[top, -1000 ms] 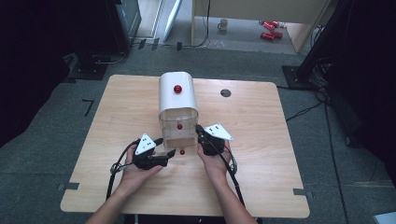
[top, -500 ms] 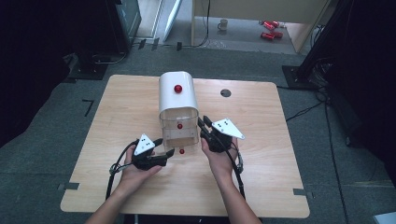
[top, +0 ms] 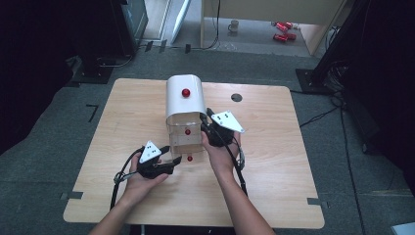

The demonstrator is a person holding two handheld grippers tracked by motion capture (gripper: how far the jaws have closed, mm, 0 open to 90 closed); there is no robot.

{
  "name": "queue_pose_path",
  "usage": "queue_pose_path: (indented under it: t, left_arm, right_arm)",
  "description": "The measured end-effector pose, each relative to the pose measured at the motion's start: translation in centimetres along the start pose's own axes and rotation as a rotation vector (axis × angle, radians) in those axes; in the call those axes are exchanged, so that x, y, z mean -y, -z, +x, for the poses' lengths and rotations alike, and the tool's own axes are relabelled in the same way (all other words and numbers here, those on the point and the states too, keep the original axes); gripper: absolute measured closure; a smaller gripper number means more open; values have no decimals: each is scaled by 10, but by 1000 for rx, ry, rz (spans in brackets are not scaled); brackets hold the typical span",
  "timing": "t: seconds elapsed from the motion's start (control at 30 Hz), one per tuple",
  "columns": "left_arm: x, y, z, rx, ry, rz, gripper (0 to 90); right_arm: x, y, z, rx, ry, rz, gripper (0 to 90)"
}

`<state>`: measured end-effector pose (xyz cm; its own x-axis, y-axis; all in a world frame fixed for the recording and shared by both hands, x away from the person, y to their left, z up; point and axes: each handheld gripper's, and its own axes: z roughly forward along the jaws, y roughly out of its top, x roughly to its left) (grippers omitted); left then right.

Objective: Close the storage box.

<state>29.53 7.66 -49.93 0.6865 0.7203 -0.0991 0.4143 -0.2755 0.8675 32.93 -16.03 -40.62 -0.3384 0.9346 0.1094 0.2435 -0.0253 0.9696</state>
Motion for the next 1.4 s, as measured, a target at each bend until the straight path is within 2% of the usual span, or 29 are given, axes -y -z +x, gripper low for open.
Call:
queue_pose_path:
  t: [0.07, 0.1, 0.13, 0.17, 0.2, 0.33, 0.47, 0.5, 0.63, 0.7, 0.8, 0.97, 1.03, 1.17, 1.27, 1.33, 1.4]
  left_arm:
    - [0, 0, 2, -4, 8, 2, 360]
    - [0, 0, 2, -4, 8, 2, 358]
    - [1, 0, 3, -1, 12, 3, 355]
    - [1, 0, 3, -1, 12, 3, 352]
    - [1, 1, 3, 0, 11, 2, 352]
    - [2, 2, 0, -1, -15, 6, 328]
    - [2, 2, 2, -13, -19, 10, 325]
    - [2, 2, 3, -19, -11, 10, 329]
    - [2, 2, 9, -54, 33, 12, 333]
    - [2, 3, 15, -78, 75, 12, 333]
    - [2, 3, 17, -93, 94, 9, 333]
    - [3, 6, 20, -94, 91, 11, 328]
    - [4, 8, 22, -106, 97, 10, 332]
    - [5, 11, 27, -93, 124, 4, 330]
    - [5, 12, 27, -91, 123, 0, 333]
    - [6, 13, 27, -84, 127, -4, 340]
    - [8, 14, 28, -86, 127, -5, 357]
  right_arm:
    - [0, -3, 2, 29, 17, 6, 780]
    - [0, -3, 2, 29, 17, 6, 780]
    - [1, -4, 6, 76, 69, 7, 824]
    - [2, -4, 8, 95, 91, 8, 837]
    - [2, -4, 8, 95, 91, 8, 837]
    - [4, -1, 15, 146, 119, 19, 868]
    - [5, 3, 20, 157, 139, 23, 874]
    - [6, 6, 23, 160, 154, 24, 877]
    - [8, 11, 26, 157, 163, 24, 881]
    - [9, 14, 29, 155, 166, 25, 884]
    - [10, 18, 35, 154, 176, 25, 883]
    - [12, 21, 39, 160, 169, 24, 881]
    - [13, 24, 42, 163, 179, 24, 880]
    - [15, 26, 46, 169, 188, 21, 879]
    - [15, 27, 47, 167, 191, 20, 877]
    - [15, 28, 46, 153, 182, 21, 867]
    - [16, 29, 44, 128, 143, 19, 854]
